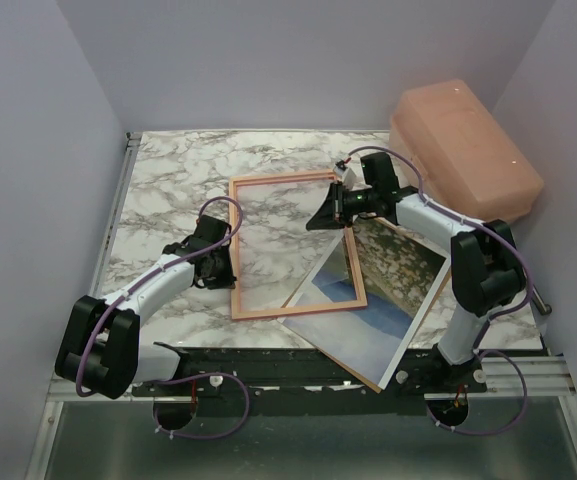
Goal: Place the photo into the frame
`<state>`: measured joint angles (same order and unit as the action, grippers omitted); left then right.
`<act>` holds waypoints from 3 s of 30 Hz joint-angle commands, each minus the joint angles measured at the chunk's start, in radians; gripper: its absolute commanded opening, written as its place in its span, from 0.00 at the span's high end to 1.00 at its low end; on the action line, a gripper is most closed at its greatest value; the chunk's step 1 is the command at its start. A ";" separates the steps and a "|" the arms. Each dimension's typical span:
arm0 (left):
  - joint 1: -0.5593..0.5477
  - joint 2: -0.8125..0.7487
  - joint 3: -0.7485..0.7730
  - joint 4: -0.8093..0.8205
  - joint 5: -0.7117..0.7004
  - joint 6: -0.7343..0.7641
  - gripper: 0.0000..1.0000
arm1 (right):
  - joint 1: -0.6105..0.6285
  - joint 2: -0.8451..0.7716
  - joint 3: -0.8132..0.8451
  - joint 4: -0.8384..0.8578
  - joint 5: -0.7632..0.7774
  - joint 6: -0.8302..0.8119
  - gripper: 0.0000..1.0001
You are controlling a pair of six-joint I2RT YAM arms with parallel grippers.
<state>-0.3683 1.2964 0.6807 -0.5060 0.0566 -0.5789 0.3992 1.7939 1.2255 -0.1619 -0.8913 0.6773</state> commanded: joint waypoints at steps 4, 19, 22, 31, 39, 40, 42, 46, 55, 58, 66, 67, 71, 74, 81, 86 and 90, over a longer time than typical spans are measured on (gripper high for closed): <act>-0.017 0.040 -0.016 -0.026 -0.032 0.014 0.92 | -0.003 0.035 0.041 -0.057 0.035 -0.056 0.99; -0.024 0.046 -0.012 -0.031 -0.041 0.013 0.93 | -0.005 0.061 -0.005 -0.007 0.013 -0.020 0.99; -0.026 0.045 -0.010 -0.031 -0.043 0.013 0.93 | -0.004 0.060 -0.029 -0.012 0.022 -0.033 0.99; -0.029 0.048 -0.007 -0.034 -0.045 0.013 0.93 | -0.004 0.084 0.036 -0.177 0.125 -0.162 0.99; -0.032 0.053 -0.004 -0.037 -0.049 0.013 0.93 | -0.005 0.109 0.077 -0.223 0.141 -0.198 0.99; -0.032 0.053 -0.004 -0.037 -0.049 0.013 0.93 | -0.004 0.110 0.072 -0.217 0.138 -0.192 0.99; -0.034 0.054 -0.004 -0.037 -0.049 0.013 0.93 | -0.004 0.107 0.056 -0.196 0.124 -0.178 0.98; -0.037 0.055 -0.003 -0.039 -0.049 0.013 0.93 | -0.004 0.101 0.025 -0.156 0.101 -0.151 0.95; -0.041 0.056 -0.001 -0.041 -0.049 0.013 0.93 | -0.003 0.103 0.046 -0.188 0.156 -0.168 0.47; -0.043 0.058 -0.001 -0.042 -0.049 0.013 0.93 | 0.001 0.115 0.068 -0.220 0.180 -0.178 0.40; -0.046 0.060 0.000 -0.043 -0.048 0.013 0.93 | 0.029 0.150 0.107 -0.305 0.298 -0.195 0.22; -0.046 0.060 0.000 -0.043 -0.049 0.013 0.93 | 0.033 0.152 0.110 -0.314 0.316 -0.198 0.20; -0.048 0.061 0.002 -0.045 -0.049 0.013 0.93 | 0.040 0.156 0.114 -0.352 0.387 -0.204 0.15; -0.049 0.063 0.004 -0.046 -0.049 0.013 0.93 | 0.044 0.148 0.117 -0.374 0.441 -0.209 0.12; -0.052 0.064 0.005 -0.048 -0.075 0.013 0.93 | 0.044 0.118 0.120 -0.413 0.508 -0.214 0.07; -0.056 0.066 0.005 -0.049 -0.080 0.013 0.93 | 0.046 0.103 0.118 -0.427 0.518 -0.213 0.06; -0.058 0.067 0.007 -0.052 -0.083 0.013 0.93 | 0.045 0.089 0.117 -0.443 0.538 -0.218 0.06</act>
<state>-0.4099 1.3209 0.7101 -0.5297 0.0025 -0.5755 0.4377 1.9259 1.3193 -0.5640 -0.4019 0.4767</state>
